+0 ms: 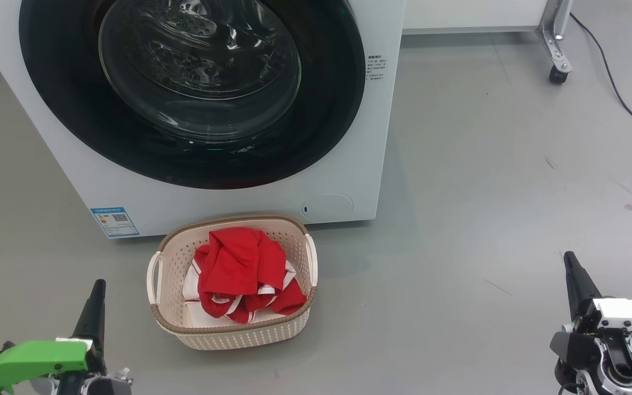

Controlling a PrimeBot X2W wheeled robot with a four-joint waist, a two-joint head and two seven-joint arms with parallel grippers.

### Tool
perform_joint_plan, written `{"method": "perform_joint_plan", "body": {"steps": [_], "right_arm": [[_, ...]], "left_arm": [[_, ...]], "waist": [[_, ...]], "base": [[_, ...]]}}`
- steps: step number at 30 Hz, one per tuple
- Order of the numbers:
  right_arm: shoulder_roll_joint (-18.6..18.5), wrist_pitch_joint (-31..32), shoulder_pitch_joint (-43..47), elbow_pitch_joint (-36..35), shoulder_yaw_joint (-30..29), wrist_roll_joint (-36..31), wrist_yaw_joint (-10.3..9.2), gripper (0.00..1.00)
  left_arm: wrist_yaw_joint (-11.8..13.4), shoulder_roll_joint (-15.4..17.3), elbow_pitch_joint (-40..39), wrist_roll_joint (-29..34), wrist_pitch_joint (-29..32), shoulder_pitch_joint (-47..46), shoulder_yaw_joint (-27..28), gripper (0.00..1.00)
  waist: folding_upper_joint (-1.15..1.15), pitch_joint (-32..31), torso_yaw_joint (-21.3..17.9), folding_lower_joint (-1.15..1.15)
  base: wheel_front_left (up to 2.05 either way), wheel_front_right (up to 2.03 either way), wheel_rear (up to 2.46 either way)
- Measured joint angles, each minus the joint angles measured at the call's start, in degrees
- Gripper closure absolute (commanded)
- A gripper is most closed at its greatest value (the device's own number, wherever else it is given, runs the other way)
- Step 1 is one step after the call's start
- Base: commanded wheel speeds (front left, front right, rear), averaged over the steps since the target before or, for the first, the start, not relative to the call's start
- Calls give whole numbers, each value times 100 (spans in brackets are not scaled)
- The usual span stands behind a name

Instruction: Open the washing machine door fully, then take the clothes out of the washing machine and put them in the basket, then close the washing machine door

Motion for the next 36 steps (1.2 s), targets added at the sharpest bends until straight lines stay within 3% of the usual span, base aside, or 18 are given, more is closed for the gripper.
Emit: {"method": "perform_joint_plan", "body": {"steps": [36], "right_arm": [[19,41,-2,3,-27,-4,29,100]], "left_arm": [[-1,-1,-2,0,19,-1,10,100]], "waist": [[0,0,-1,0]], "base": [[0,0,0]]}}
